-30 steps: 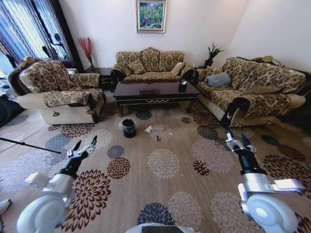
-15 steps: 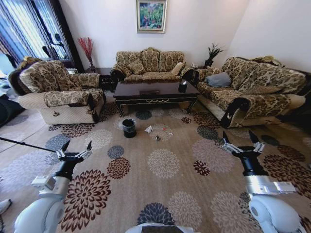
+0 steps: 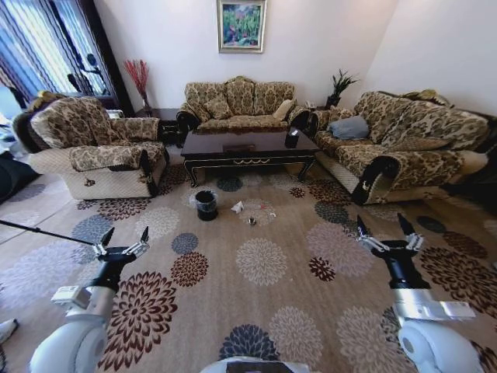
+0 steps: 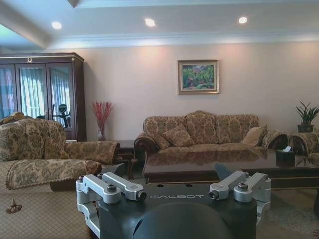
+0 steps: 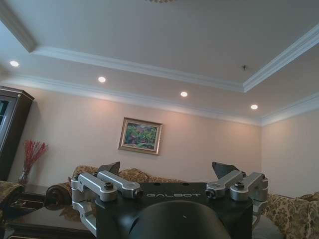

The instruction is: Move to the front of the table and pick up the trash from the floor, then place it into the trash bin.

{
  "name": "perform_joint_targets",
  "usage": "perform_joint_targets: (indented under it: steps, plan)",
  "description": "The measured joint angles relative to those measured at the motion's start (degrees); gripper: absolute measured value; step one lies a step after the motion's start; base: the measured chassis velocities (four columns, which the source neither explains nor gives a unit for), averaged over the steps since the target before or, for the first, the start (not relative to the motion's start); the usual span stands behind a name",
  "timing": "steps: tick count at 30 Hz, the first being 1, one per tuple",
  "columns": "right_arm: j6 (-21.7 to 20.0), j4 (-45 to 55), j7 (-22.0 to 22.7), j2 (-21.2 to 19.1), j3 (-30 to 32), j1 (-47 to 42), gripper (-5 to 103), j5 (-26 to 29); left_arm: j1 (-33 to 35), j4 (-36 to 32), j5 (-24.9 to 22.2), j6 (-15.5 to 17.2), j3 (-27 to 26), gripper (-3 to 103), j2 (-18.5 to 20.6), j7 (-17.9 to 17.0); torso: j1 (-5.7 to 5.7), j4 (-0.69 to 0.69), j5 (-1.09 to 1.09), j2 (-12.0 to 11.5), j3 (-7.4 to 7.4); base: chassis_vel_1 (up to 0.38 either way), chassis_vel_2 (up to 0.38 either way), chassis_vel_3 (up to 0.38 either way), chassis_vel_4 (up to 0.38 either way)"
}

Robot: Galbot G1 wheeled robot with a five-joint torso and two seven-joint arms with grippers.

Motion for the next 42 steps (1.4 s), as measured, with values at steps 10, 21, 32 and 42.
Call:
perform_joint_targets:
  steps: [10, 21, 32, 42]
  plan:
    - [1.2, 0.2, -0.5, 1.2, -0.2, -0.7, 100, 0.1, 1.0, -0.6, 0.4, -1.5, 0.8, 100, -1.7, -0.2, -0.16, 0.00, 0.00, -0.4, -0.17, 0.000, 0.000, 0.000, 0.000]
    - [2.1, 0.0, -0.6, 1.4, 0.1, -1.0, 100, 0.2, 1.4, -1.0, 1.1, -1.4, 1.1, 100, -2.8, -0.4, -1.71, 0.00, 0.00, -3.8, -2.03, 0.000, 0.000, 0.000, 0.000]
    - [2.6, -1.4, -1.3, 1.7, -0.5, -0.1, 100, 0.1, 1.9, -0.9, 1.3, -2.0, 0.8, 100, -3.4, 0.2, -3.37, 0.00, 0.00, -7.5, -4.06, 0.000, 0.000, 0.000, 0.000]
    - [3.3, -2.9, -1.9, 1.6, -1.6, 1.2, 100, 0.0, 2.2, 0.1, 3.2, -2.5, 2.0, 100, -4.3, 0.7, -4.70, 0.00, 0.00, -10.5, -5.74, 0.000, 0.000, 0.000, 0.000]
